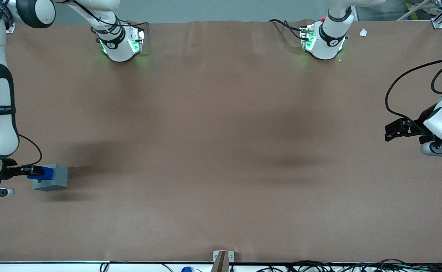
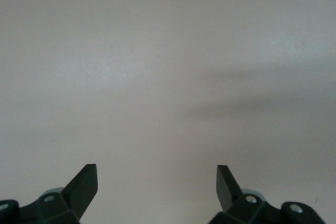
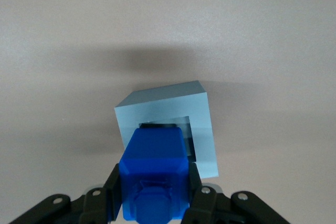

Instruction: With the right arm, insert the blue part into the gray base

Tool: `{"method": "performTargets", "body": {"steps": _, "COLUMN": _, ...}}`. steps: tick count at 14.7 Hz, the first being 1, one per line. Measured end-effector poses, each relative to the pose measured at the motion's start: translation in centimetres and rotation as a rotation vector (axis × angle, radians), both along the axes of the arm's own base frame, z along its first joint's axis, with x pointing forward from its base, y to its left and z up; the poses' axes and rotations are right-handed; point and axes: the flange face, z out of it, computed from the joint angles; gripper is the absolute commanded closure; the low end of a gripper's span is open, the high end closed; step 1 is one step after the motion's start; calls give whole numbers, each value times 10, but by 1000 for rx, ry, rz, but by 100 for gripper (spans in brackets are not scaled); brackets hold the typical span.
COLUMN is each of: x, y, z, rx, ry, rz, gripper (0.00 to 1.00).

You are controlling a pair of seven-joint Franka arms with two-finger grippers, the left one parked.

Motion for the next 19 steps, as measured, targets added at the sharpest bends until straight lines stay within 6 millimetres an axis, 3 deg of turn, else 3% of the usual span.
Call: {"method": "performTargets", "body": {"steps": 19, "x": 4, "y": -4, "z": -1, "rx": -55, "ry": -23, "rz": 49, "gripper": 100}}
